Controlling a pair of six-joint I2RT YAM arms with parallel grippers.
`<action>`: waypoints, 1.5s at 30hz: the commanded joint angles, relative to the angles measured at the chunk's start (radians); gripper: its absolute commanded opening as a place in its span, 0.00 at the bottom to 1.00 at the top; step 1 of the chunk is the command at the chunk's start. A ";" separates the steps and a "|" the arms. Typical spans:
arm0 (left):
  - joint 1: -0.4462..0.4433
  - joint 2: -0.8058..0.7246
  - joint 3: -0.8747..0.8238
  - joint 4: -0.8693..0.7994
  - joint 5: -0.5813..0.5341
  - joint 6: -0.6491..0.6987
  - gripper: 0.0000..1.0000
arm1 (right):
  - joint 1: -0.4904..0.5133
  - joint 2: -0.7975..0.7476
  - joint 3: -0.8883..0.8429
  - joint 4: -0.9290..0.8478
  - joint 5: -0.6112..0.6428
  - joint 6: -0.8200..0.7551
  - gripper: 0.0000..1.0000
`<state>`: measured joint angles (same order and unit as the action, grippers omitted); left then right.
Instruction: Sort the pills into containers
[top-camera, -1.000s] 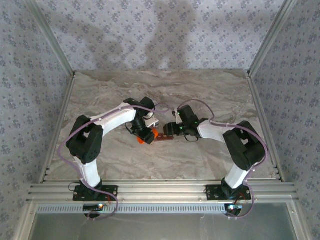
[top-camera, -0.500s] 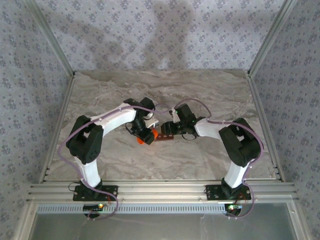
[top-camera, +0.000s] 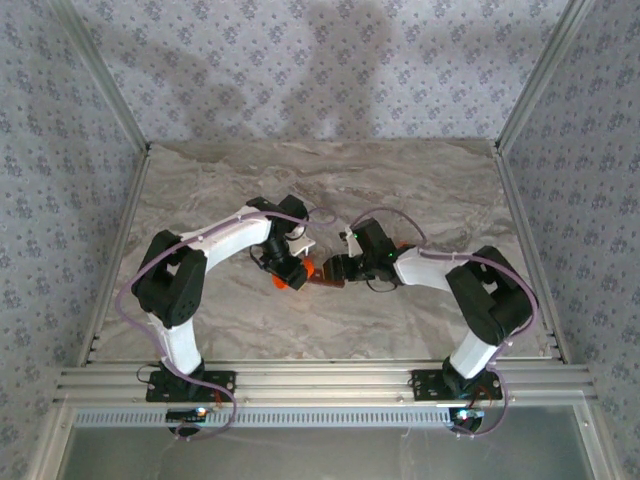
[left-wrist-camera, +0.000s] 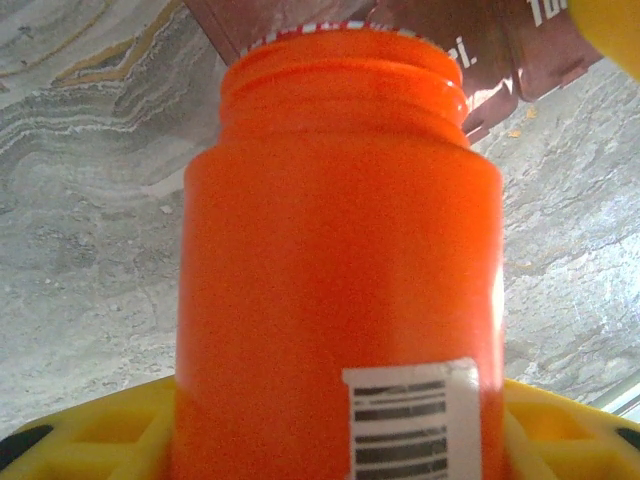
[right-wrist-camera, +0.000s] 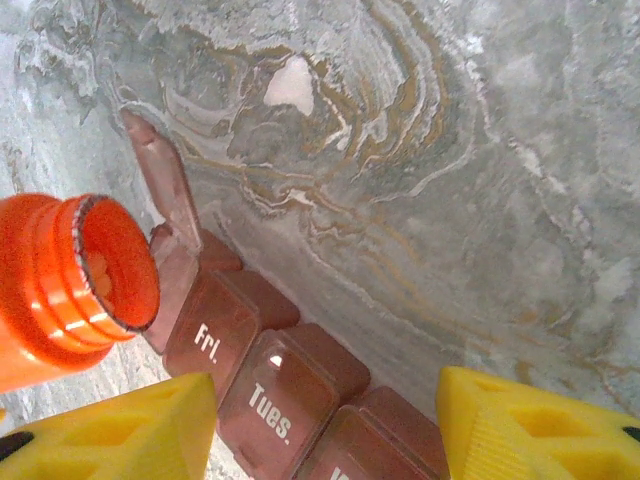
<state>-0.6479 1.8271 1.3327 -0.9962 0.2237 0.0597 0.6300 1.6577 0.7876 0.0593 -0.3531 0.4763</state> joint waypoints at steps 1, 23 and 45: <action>0.004 -0.043 0.016 -0.049 0.013 0.006 0.00 | 0.010 -0.043 -0.023 0.006 0.017 0.021 0.62; -0.003 -0.040 0.051 -0.071 0.016 -0.006 0.00 | 0.049 0.014 0.038 -0.133 0.202 -0.081 0.73; -0.021 0.011 0.067 -0.093 -0.020 -0.006 0.00 | 0.050 0.031 0.030 -0.122 0.190 -0.071 0.72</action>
<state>-0.6632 1.8275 1.3666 -1.0485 0.2153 0.0593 0.6731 1.6520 0.8089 -0.0425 -0.1669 0.4099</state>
